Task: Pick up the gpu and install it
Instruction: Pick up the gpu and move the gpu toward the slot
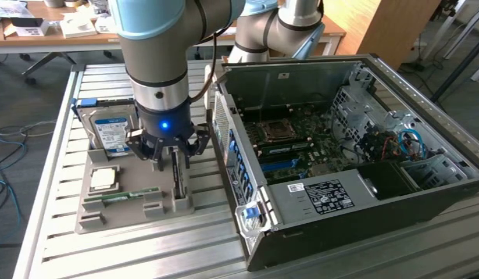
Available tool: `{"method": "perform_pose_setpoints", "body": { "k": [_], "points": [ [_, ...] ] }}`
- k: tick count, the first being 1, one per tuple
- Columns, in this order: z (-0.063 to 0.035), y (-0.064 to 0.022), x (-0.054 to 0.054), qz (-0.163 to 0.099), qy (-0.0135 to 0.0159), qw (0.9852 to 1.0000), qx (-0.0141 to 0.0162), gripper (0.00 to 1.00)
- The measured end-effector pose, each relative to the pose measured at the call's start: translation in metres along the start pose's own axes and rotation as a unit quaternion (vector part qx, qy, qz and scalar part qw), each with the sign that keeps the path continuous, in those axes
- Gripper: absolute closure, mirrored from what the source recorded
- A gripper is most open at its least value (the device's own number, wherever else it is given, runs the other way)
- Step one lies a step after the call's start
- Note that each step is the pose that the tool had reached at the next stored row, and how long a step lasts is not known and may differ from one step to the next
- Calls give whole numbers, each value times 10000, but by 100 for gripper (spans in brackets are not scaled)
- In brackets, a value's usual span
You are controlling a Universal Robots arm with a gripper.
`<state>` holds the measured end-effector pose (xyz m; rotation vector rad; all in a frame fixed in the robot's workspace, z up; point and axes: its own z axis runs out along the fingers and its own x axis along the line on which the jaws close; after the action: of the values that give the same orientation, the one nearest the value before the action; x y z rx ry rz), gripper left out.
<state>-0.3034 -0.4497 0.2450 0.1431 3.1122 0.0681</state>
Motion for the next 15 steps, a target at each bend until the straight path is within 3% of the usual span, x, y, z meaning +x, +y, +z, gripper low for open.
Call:
{"method": "perform_pose_setpoints", "body": {
  "k": [15],
  "points": [
    [57,37,5,0,2,10000,-21,45]
  ]
}}
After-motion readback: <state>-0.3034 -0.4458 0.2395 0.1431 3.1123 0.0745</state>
